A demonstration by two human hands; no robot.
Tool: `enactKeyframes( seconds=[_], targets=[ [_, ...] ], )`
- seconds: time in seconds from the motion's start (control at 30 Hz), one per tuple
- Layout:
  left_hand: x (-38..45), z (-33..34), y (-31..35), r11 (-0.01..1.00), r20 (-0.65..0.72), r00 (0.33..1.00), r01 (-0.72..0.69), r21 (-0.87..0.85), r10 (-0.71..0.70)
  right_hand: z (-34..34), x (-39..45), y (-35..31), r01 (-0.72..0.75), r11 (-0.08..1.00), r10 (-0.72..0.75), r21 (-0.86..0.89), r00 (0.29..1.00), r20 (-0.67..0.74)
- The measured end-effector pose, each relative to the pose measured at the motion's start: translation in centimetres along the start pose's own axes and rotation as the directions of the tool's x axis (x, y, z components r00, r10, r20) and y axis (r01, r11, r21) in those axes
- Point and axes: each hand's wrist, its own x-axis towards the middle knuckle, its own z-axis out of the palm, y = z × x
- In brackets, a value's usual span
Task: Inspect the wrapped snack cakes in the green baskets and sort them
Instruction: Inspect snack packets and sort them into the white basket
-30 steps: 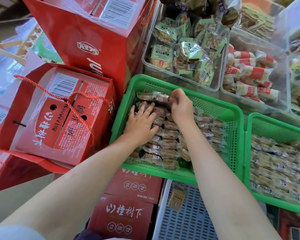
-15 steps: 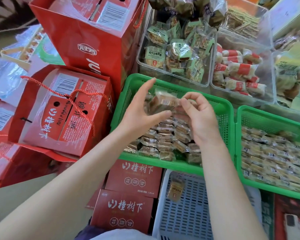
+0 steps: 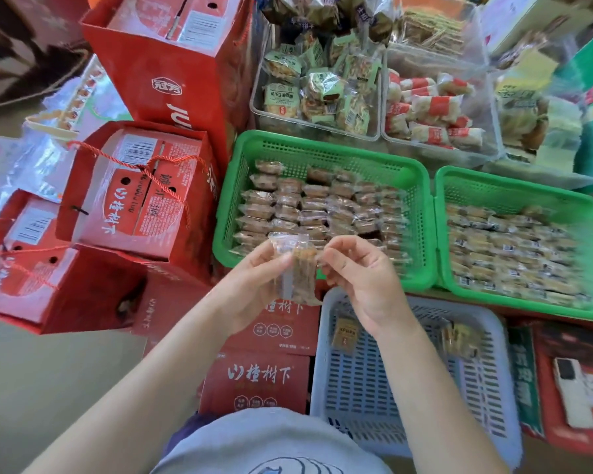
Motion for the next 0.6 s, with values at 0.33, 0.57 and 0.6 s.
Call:
enactKeyframes(
  seconds=[0.33, 0.57, 0.6],
  targets=[
    [0.4, 6.8, -1.4, 0.963, -0.247, 0.968, 0.112, 0.246, -0.050, -4.9, -4.9, 2.1, -0.062, 0.997, 0.053, -0.036, 0.977, -0.208],
    [3.3, 9.6, -7.0, 0.495, -0.257, 0.937, 0.111, 0.862, 0.236, -12.0, -7.3, 6.5, -0.173, 0.977, 0.118, -0.125, 0.926, -0.360],
    [3.9, 9.1, -8.2, 0.277, -0.179, 0.958, 0.113, 0.954, 0.226, -13.4, -7.3, 8.0, -0.218, 0.975, 0.180, -0.039, 0.883, -0.433]
  ],
)
